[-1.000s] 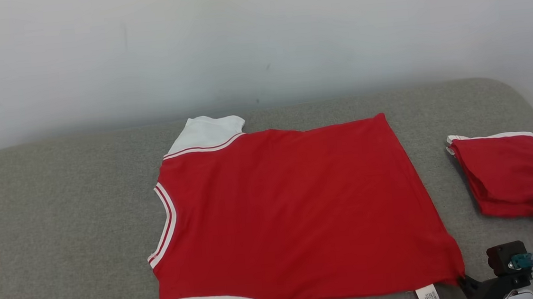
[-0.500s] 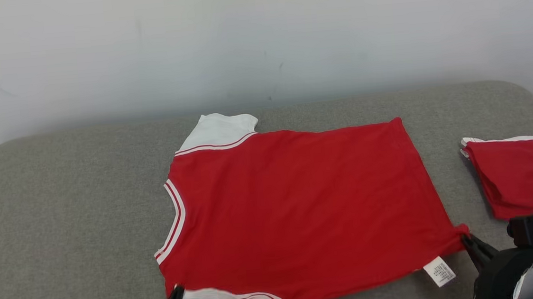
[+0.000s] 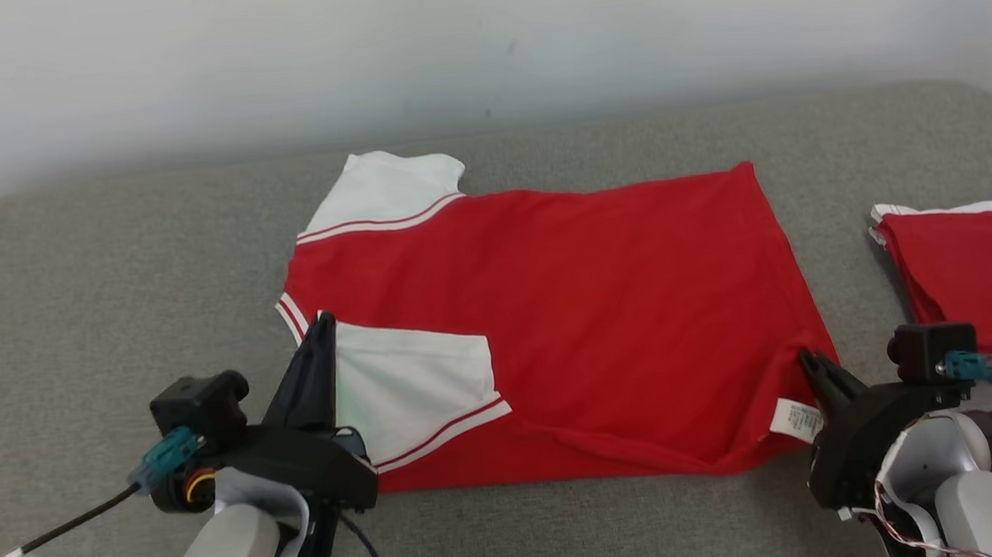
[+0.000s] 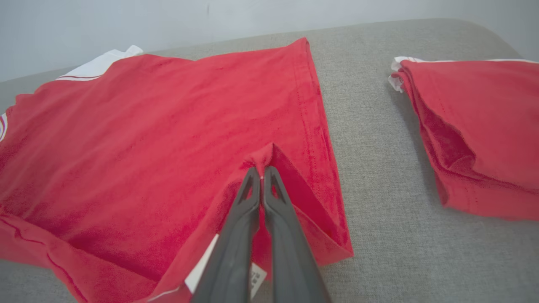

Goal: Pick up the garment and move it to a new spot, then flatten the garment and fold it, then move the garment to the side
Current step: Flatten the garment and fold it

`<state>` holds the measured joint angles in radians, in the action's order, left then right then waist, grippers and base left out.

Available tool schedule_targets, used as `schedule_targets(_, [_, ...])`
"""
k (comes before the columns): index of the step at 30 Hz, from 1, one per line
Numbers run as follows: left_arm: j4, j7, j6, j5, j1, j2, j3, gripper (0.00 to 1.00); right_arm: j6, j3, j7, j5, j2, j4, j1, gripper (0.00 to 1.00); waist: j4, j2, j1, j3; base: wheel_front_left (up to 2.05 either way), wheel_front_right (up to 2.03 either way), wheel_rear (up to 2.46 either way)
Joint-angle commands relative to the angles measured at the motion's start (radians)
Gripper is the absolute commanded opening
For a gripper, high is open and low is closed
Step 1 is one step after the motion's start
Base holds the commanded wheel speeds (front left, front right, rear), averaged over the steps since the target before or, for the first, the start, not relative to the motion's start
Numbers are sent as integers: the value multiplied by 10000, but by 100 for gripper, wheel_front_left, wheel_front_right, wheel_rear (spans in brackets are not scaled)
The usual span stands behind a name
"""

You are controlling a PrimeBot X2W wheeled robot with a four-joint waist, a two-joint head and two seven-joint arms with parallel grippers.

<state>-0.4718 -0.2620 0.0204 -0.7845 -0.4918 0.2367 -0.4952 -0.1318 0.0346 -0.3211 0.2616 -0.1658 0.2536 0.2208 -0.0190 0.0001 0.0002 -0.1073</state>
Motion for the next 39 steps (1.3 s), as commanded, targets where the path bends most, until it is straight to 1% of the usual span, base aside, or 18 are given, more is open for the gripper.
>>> schedule_targets(1, [-197,-15,-22,250,-184,-144,75,0,21,61,143,-154,66,175,207,0,-194,-1,-2,-395,0,0,0])
schedule_targets(4, [-543,-17,-94,963,-640,-342,497,0,21,373,634,-644,271,604,710,0,-318,-1,-2,-675,0,0,0])
schedule_targets(7, [-692,-16,-208,1617,-894,-565,1045,0,21,1003,1107,-1197,547,1069,1115,0,-392,-1,-2,-917,0,0,0])
schedule_targets(8, [-714,-16,-183,1767,-946,-641,1197,0,21,1092,1169,-1399,604,1244,1215,0,-404,-1,-2,-990,0,0,0])
schedule_targets(11, [-828,-17,111,2209,-1096,-833,1534,0,21,1112,1306,-1698,749,1635,1491,0,-422,-1,-2,-1165,0,0,0])
schedule_targets(15, [-1033,-17,412,2657,-1284,-1036,1921,0,21,1059,1506,-1805,858,2033,1680,0,-426,-1,-2,-1345,0,0,0])
schedule_targets(22, [-1217,-18,666,3304,-1434,-1251,2641,0,21,1160,2176,-1995,936,2470,2092,0,-366,-1,-2,-1438,0,0,0])
schedule_targets(23, [-1186,-18,685,3457,-1425,-1276,2707,0,21,1155,2168,-1995,957,2605,2090,33,-343,-1,-2,-1419,0,0,0])
schedule_targets(24, [-1228,-18,688,3482,-1357,-1314,2841,100,21,1176,2190,-2020,972,2696,2088,100,-319,-1,-2,-1382,0,0,0])
schedule_targets(26, [-1278,-18,721,3578,-1279,-1338,2898,100,21,1187,2223,-2035,973,2770,2097,100,-302,-1,-2,-1333,0,0,0])
schedule_targets(29, [-1110,-18,729,4197,-771,-1222,3256,100,21,1253,2326,-2131,954,2895,1977,100,-277,-1,-2,-1039,0,0,0])
schedule_targets(30, [-1110,-18,729,4197,-771,-1222,3256,100,21,1253,2326,-2131,954,2895,1977,100,-277,-1,-2,-1039,0,0,0])
schedule_targets(34, [-1322,-18,690,4711,63,-953,3299,100,21,1153,2047,-1925,955,2742,1480,100,-306,-1,-2,-546,0,0,0])
schedule_targets(36, [-1703,-19,651,4717,605,-919,3254,100,21,1111,1807,-1785,835,2518,1139,100,-309,-1,-2,-277,0,0,0])
schedule_targets(38, [-2119,49,694,4491,998,-961,3314,100,21,1164,1635,-1737,702,2183,774,100,-337,-1,-2,-72,0,0,0])
schedule_targets(39, [-2209,40,589,4409,1124,-979,3424,100,21,1215,1554,-1732,680,2012,583,100,-349,-1,-2,3,0,0,0])
